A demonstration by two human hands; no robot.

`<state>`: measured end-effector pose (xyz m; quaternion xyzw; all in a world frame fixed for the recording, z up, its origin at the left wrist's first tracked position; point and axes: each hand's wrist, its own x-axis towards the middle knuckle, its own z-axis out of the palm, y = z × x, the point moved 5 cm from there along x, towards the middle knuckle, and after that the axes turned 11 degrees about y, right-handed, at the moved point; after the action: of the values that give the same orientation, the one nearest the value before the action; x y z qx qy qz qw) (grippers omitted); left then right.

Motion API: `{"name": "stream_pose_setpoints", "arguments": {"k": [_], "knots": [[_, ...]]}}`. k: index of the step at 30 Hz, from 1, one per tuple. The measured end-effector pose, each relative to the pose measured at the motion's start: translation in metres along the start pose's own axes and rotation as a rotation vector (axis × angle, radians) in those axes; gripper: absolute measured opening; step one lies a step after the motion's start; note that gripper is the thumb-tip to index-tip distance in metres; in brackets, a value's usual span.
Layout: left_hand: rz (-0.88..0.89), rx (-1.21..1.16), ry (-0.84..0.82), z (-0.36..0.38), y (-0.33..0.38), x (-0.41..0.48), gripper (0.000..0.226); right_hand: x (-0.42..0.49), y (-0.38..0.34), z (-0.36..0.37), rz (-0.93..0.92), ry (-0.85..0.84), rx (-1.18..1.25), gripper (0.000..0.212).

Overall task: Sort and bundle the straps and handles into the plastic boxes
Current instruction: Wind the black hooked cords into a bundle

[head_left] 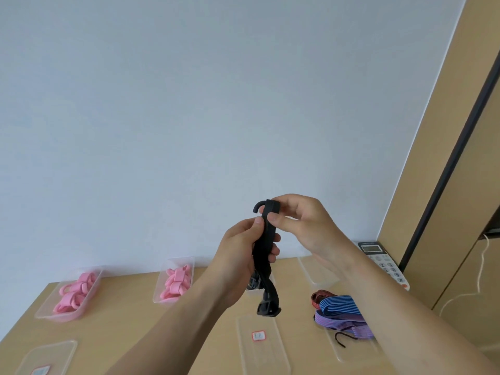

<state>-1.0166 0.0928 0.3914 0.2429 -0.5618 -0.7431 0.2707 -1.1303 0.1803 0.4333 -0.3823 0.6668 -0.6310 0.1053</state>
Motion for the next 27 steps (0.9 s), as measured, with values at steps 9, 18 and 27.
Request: {"name": "stream_pose_setpoints", "arguments": {"k": [9, 18, 27], "knots": [[-0.028, 0.068, -0.022, -0.007, -0.022, -0.001, 0.047, 0.003, 0.001, -0.009, 0.019, 0.218, 0.156, 0.013], [-0.422, -0.276, 0.025, 0.008, -0.035, -0.007, 0.056, -0.018, 0.002, 0.005, -0.266, 0.382, 0.028, 0.023], [-0.498, -0.53, 0.013, 0.001, -0.018, -0.002, 0.054, -0.046, 0.002, 0.019, -0.72, 0.21, -0.307, 0.028]]}}
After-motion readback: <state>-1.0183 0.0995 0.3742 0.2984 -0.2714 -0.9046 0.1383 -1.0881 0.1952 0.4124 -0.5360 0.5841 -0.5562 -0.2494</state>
